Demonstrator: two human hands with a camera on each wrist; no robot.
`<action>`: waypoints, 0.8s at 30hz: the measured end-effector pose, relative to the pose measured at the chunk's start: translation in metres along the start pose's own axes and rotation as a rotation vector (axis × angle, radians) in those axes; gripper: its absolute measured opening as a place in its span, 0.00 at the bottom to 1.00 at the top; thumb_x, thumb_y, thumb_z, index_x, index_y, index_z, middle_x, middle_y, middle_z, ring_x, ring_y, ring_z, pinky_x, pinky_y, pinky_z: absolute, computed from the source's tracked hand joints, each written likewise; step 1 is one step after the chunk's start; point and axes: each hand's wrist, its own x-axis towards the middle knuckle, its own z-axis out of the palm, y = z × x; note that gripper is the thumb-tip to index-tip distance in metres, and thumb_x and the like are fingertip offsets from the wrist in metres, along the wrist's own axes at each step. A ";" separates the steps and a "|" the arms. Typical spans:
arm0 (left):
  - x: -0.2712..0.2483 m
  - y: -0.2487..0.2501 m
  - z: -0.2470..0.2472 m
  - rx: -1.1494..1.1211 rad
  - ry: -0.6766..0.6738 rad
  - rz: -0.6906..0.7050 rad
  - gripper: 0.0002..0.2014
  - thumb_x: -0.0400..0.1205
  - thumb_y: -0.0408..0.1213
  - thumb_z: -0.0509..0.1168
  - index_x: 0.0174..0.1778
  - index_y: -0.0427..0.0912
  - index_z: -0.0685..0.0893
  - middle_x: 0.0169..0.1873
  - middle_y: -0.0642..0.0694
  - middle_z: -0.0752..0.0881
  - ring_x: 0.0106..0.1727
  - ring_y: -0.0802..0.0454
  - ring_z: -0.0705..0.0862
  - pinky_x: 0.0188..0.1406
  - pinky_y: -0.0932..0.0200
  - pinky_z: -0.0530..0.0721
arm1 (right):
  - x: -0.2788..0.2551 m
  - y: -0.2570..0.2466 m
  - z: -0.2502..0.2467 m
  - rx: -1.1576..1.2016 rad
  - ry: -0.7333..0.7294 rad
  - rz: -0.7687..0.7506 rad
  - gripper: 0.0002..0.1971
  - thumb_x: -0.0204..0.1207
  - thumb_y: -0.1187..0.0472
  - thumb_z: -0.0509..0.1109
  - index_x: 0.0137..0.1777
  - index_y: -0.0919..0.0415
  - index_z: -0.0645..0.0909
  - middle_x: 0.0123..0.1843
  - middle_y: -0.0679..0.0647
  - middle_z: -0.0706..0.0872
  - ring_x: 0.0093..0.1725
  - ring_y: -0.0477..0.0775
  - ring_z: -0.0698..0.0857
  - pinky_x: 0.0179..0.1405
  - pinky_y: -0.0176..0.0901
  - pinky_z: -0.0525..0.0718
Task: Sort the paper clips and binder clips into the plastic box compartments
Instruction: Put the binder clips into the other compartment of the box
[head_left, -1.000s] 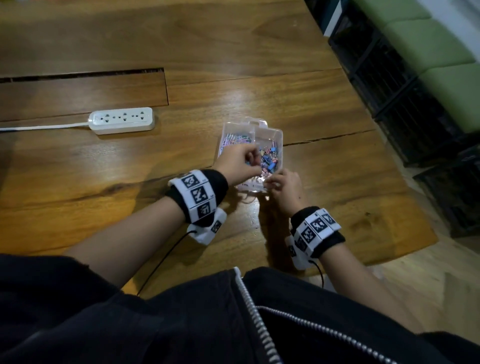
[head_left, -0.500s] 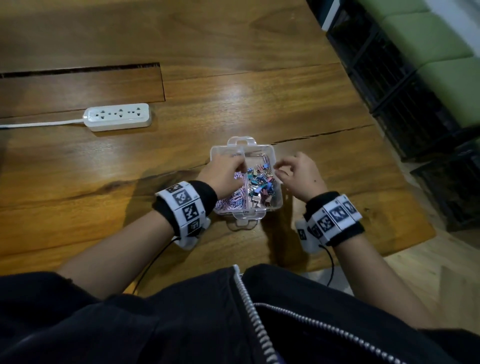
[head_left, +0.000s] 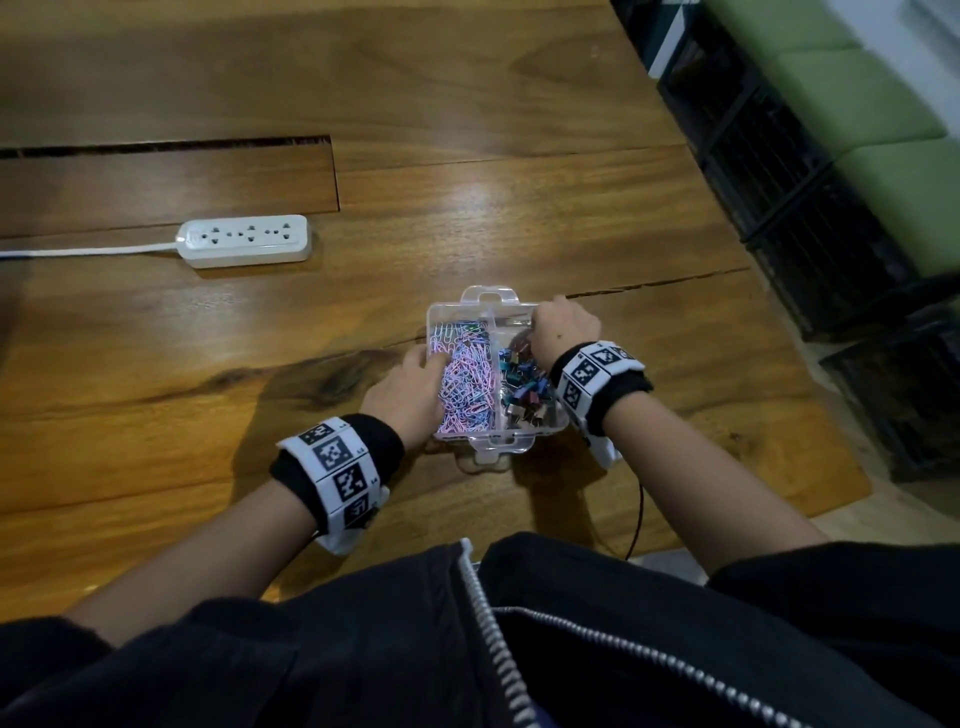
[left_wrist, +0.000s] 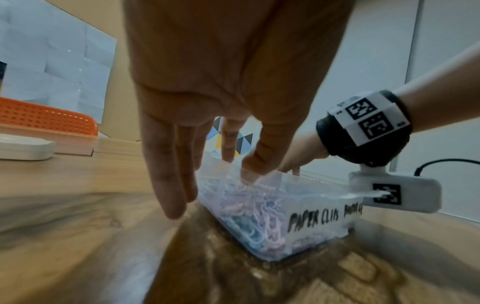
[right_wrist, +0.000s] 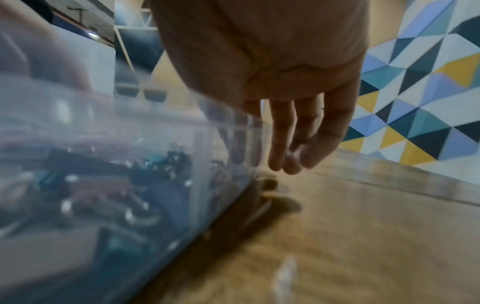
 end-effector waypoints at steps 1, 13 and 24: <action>0.000 0.000 0.000 -0.003 0.002 0.000 0.28 0.80 0.30 0.58 0.77 0.43 0.61 0.77 0.39 0.62 0.61 0.41 0.79 0.54 0.49 0.83 | 0.001 0.001 0.001 0.023 0.005 0.027 0.10 0.79 0.58 0.62 0.50 0.64 0.81 0.42 0.57 0.79 0.40 0.54 0.79 0.42 0.44 0.83; 0.002 -0.005 0.001 -0.121 0.007 0.032 0.30 0.78 0.27 0.60 0.77 0.43 0.61 0.77 0.40 0.63 0.44 0.50 0.80 0.35 0.63 0.75 | -0.002 0.010 0.010 0.085 -0.056 -0.049 0.12 0.77 0.57 0.62 0.53 0.65 0.78 0.62 0.61 0.73 0.62 0.59 0.72 0.62 0.53 0.75; 0.000 -0.006 -0.001 -0.276 0.020 -0.079 0.33 0.78 0.32 0.64 0.78 0.42 0.58 0.58 0.39 0.82 0.50 0.45 0.81 0.47 0.56 0.79 | -0.043 -0.006 -0.017 0.701 -0.098 -0.281 0.10 0.77 0.69 0.62 0.54 0.65 0.82 0.52 0.53 0.84 0.41 0.39 0.78 0.41 0.29 0.79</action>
